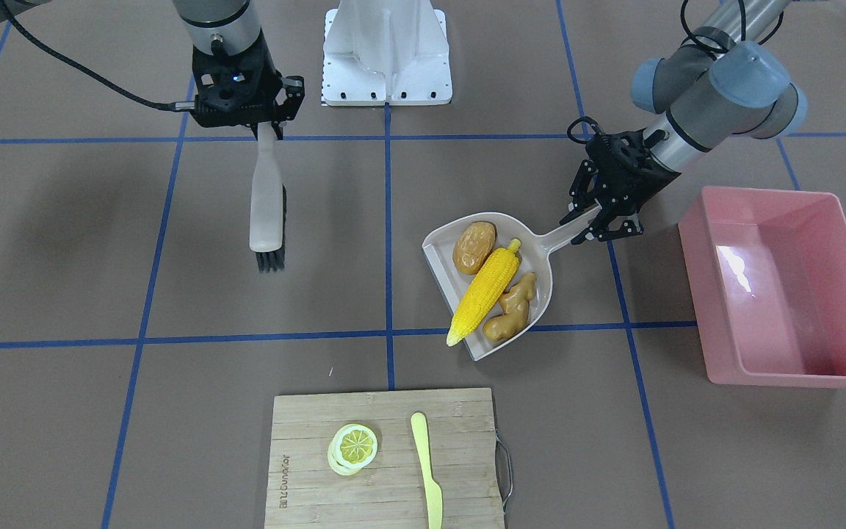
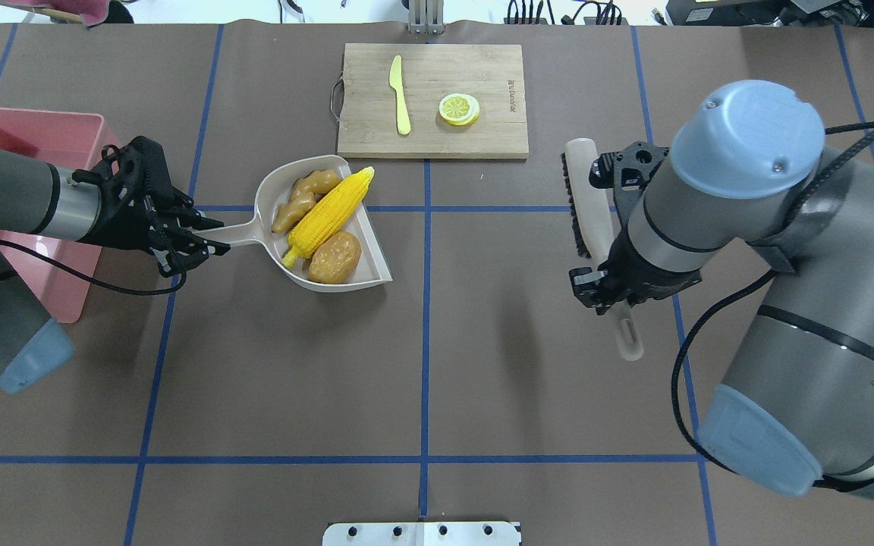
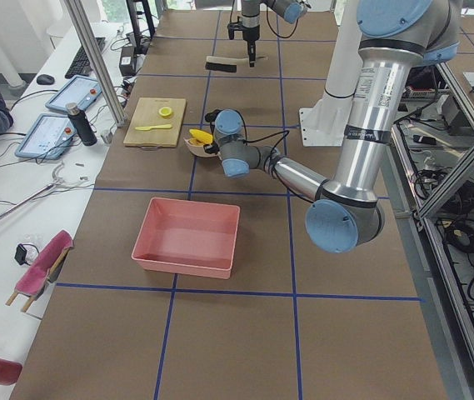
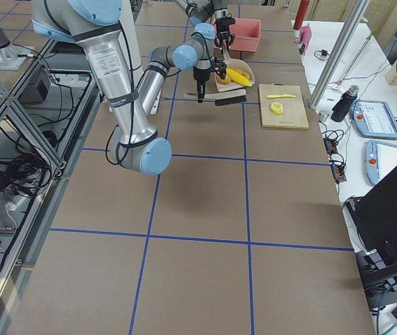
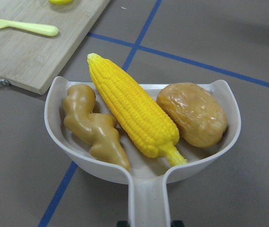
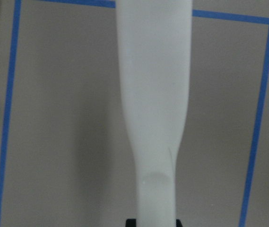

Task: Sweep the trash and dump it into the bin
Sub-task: 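Carry dustpan over pink bin with left gripper while right sets brush down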

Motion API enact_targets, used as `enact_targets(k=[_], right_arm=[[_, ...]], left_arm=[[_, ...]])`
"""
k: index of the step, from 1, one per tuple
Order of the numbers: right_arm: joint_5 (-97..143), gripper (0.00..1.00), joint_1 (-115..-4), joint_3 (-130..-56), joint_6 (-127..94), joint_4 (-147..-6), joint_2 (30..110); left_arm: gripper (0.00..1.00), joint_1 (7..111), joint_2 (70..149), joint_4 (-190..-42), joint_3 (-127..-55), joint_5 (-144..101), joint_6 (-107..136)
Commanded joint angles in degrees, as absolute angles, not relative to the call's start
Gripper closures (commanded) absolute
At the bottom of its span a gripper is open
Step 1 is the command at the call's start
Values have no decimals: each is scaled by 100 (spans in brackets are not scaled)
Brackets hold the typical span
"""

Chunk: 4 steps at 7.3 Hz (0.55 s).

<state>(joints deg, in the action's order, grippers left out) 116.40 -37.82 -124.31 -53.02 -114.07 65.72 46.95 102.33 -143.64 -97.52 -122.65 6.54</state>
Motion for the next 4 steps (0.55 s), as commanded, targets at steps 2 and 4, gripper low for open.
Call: enact_targets(k=[2,4], right_arm=[[12371,100,-4804,-12674,-4090,-11329,7739],[12811,100,-5253,-12648,-3711,-10832,8652]], left_arm=[[100,5289,10204,-14747,-9817,-12340,913],[100,5789,10195,-14914,-9896,-12768,1510]])
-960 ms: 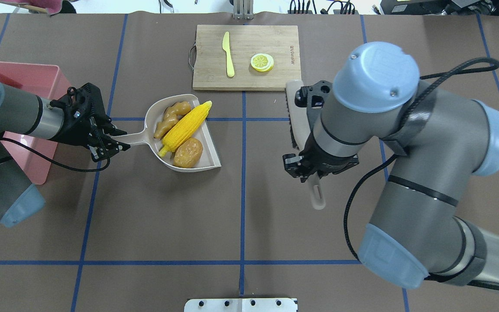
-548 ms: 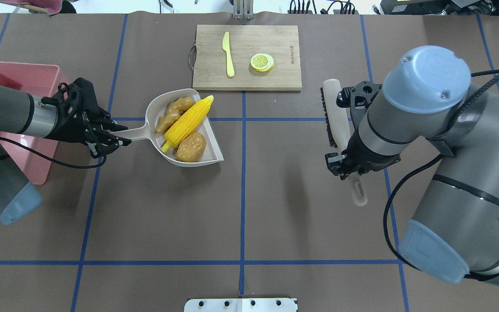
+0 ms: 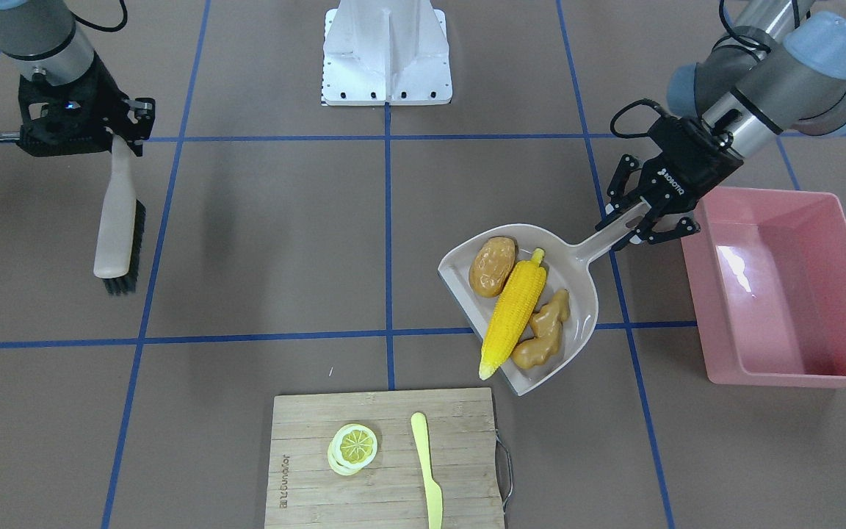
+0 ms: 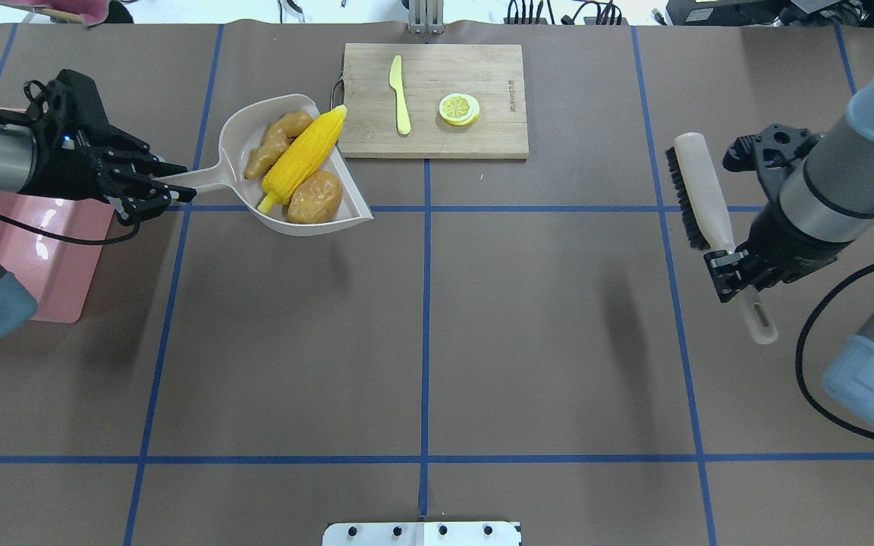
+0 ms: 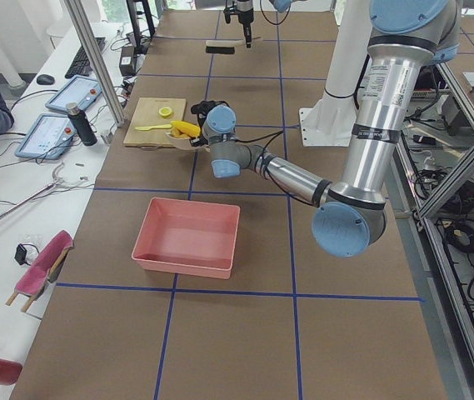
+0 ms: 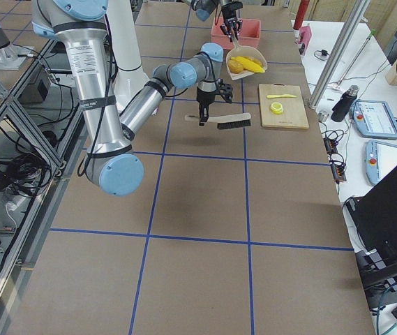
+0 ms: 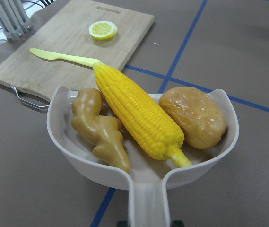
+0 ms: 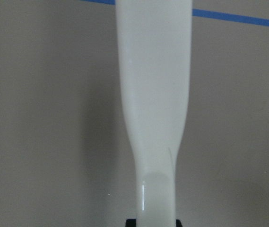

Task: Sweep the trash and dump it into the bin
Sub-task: 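Carry dustpan over pink bin with left gripper while right sets brush down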

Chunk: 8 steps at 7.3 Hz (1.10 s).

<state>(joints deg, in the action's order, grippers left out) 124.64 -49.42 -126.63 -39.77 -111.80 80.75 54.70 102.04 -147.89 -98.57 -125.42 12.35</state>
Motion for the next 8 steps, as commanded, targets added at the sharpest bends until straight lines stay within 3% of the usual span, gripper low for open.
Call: enact_targets(k=[1,3,8], right_arm=[[13241,100,-5430,-12508,-3639,-10236,9275],[13342,100,-5432,-11659,-3647,-8542,9991],[13289,100,-5169,-10618,-3630,-7762,9800]], left_arm=[[100,6218,9908,-14924,-10036,-12936,1555],[100,6843,9337,-15238,-10221,-13445,1564],[100,8926,7894,-16286,-9994,-15421,1450]])
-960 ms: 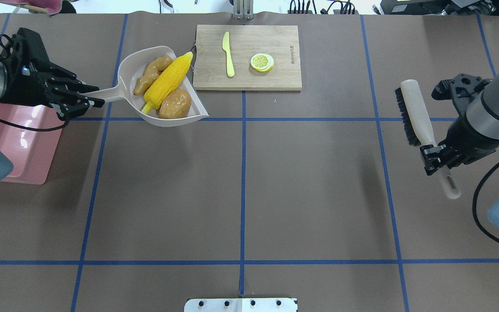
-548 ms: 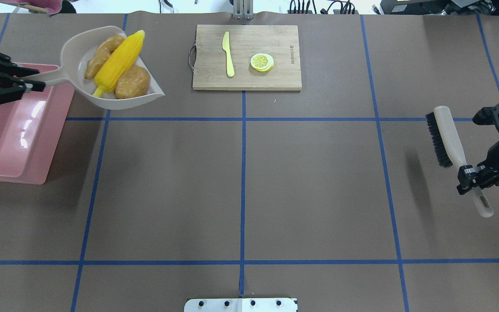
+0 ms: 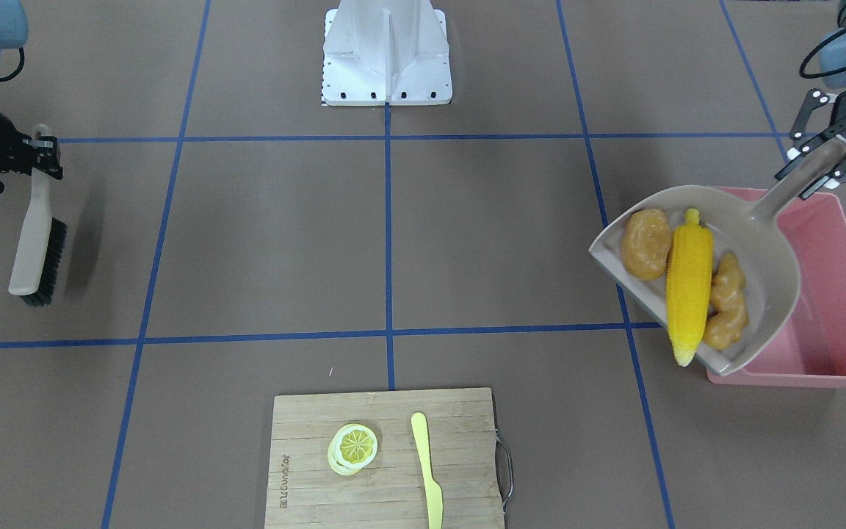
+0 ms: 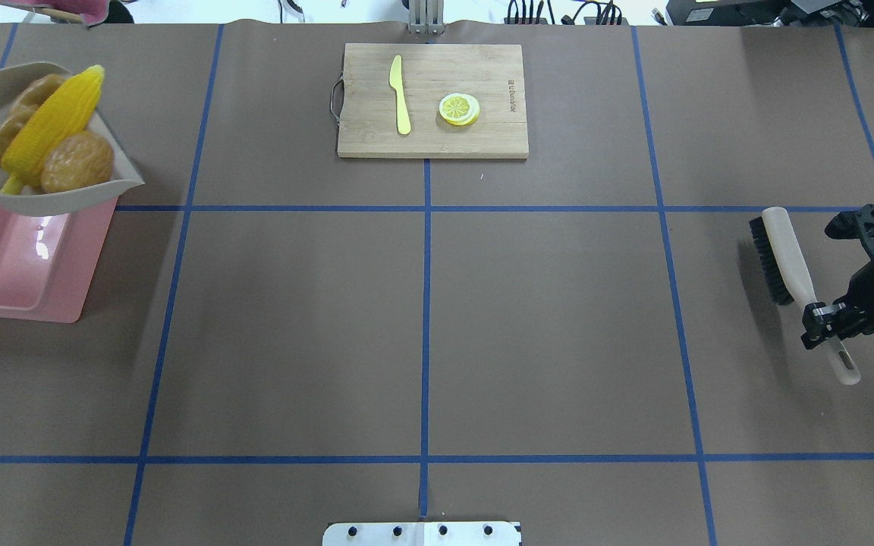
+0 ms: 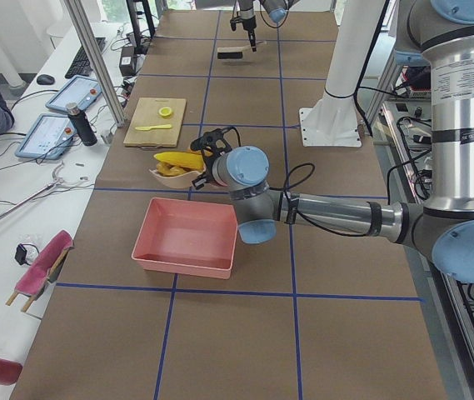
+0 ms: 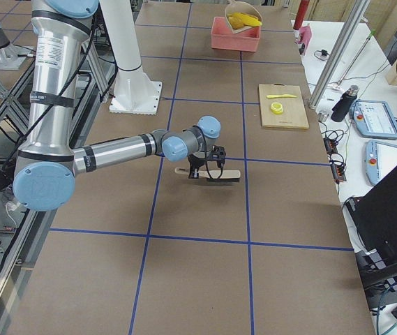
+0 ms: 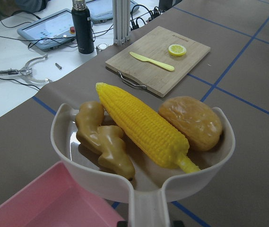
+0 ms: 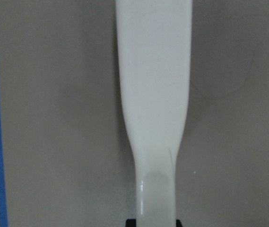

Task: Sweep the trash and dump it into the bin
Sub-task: 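Carry dustpan over pink bin with left gripper while right sets brush down, then tilt the dustpan with the left gripper to dump the items into the bin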

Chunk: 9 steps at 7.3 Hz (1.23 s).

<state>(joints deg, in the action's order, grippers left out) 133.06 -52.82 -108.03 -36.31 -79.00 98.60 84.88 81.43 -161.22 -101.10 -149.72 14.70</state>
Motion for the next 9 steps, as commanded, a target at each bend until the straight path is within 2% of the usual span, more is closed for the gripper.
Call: enact_targets(k=[1,3,4,5,7,9], right_arm=[[13280,100,-5090,-10521,-3647,-7752,9721],[13289,100,-5019,-10477,-3656,-7743,9703],[13315,57,-5001,-10468,-3674,-7752,9660],[13324,1,-5010,-10476,-3683,-7752,9659],[13333,0,-5010,-10520,-3718,-7743,9650],[13377,0,-5481,-10599,-3700,-7734,9563]], left_arm=[[100,9443,7866,-16295,-9828,-15808,1328],[100,10218,7709,-16295,-9450,-16424,872],[100,10291,7708,-16295,-9239,-16505,661],[100,10388,7708,-16208,-8933,-16506,233],[100,10389,7726,-15516,-8781,-16445,-86],[100,10389,7726,-14787,-8824,-16051,-1391]])
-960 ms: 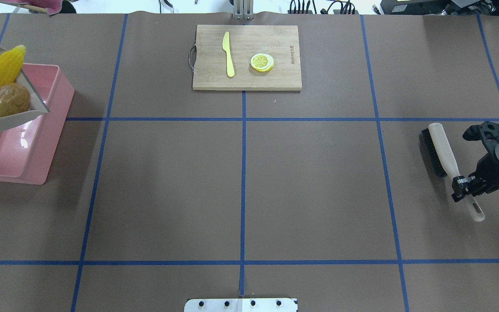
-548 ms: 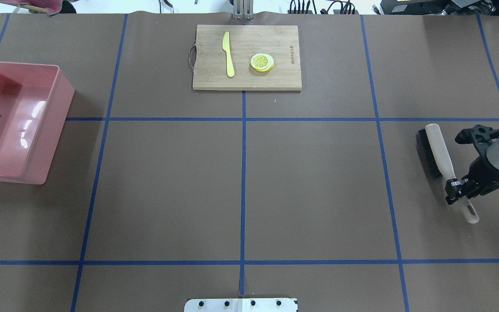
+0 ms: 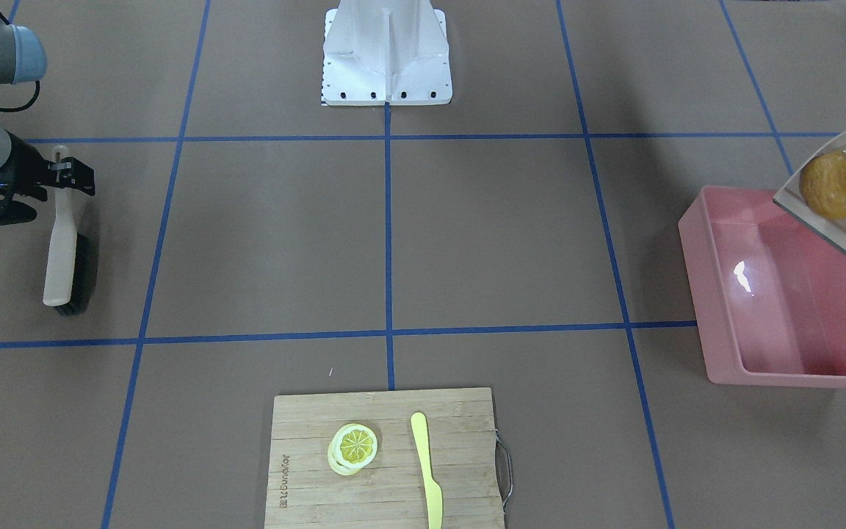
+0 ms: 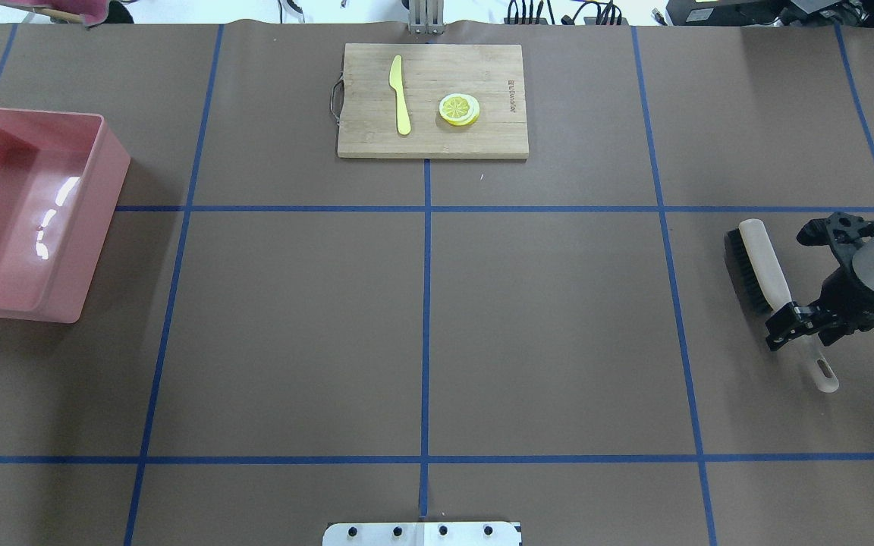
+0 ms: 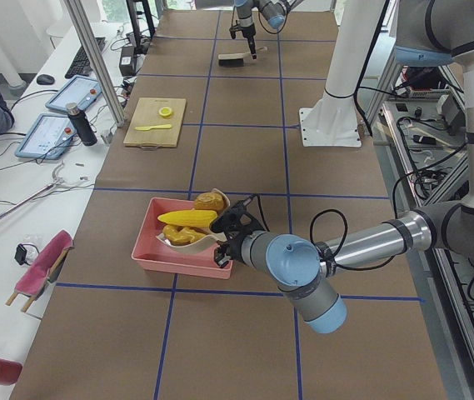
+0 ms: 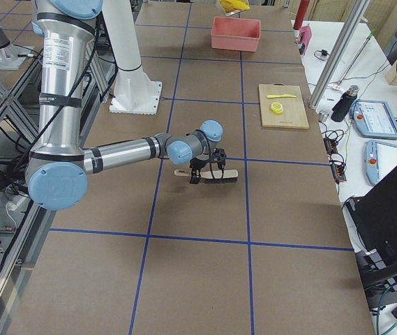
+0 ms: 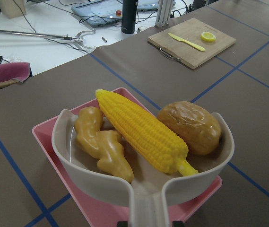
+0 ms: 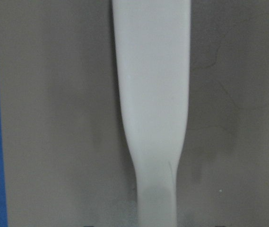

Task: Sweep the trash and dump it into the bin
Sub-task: 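Tilt the dustpan with the left gripper to dump the items into the bin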

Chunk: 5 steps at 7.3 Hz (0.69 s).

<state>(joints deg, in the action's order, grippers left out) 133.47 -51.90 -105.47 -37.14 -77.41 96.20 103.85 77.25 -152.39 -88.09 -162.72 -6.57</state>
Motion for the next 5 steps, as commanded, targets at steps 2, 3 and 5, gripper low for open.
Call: enact_targets(k=[2,3,5], right_arm=[[13334,0,-6323,-10854,-3718,-7795,9248],[13263,0,-6763,-10863,-3657,-7805,9194],[13079,0,-7345,-10793,-3360,-7813,9202]], left_arm=[[100,10362,7708,-14528,-9017,-15699,-1924],[100,10362,7708,-14058,-9157,-15480,-2743],[100,10232,7699,-13124,-9570,-15146,-3758]])
